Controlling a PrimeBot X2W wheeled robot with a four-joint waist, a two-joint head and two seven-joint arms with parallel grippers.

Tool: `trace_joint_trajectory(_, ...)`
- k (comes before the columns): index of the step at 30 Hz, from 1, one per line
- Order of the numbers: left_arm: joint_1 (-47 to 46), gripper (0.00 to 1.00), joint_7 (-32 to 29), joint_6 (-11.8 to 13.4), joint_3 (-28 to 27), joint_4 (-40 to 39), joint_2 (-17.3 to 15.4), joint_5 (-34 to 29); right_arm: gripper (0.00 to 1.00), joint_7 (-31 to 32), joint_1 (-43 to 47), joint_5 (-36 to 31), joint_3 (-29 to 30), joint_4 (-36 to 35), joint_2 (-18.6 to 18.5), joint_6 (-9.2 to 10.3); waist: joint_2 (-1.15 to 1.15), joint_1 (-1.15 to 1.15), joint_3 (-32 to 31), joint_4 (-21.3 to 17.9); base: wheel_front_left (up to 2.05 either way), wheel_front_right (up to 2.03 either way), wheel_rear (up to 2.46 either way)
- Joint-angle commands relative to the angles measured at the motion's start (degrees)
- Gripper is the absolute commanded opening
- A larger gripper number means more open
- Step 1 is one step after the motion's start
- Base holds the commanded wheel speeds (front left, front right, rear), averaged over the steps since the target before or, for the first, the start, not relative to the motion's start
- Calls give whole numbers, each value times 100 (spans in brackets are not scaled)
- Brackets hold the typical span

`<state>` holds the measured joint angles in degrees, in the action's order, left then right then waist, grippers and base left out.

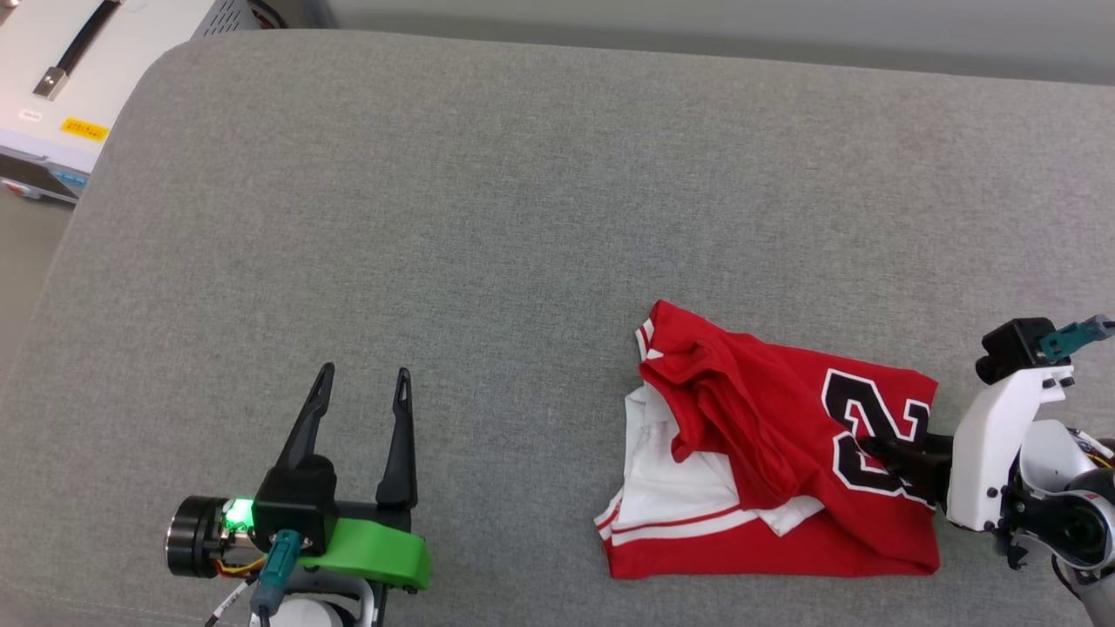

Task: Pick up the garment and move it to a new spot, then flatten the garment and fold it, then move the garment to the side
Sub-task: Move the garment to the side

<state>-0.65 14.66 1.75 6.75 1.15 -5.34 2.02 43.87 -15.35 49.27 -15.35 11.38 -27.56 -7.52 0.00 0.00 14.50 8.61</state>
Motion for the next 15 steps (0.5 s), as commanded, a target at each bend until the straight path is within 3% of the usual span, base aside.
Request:
trace_joint_trajectory(1,-108,100,34,-17,1,-4,33,-25,100,-24,25,57,-214,161,118,3,0,0,75,45,0,0,0)
trace_joint_trajectory(5,-157,100,34,-22,26,11,52,-32,100,-115,62,95,-695,323,107,3,0,0,123,68,0,0,0)
trace_joint_trajectory(6,-177,100,34,-22,26,32,62,-29,63,-275,39,110,-965,382,16,3,0,0,124,67,0,0,0)
trace_joint_trajectory(7,-178,100,34,-21,25,38,64,-27,17,-354,20,114,-1015,381,-17,3,0,0,119,63,0,0,0)
trace_joint_trajectory(8,-176,100,34,-18,21,47,67,-27,0,-438,-6,139,-1065,380,-54,3,0,0,104,51,0,0,0)
trace_joint_trajectory(15,-127,100,34,-20,24,95,81,-31,0,-1176,-319,144,-1158,99,-341,3,0,0,-47,-41,0,0,0)
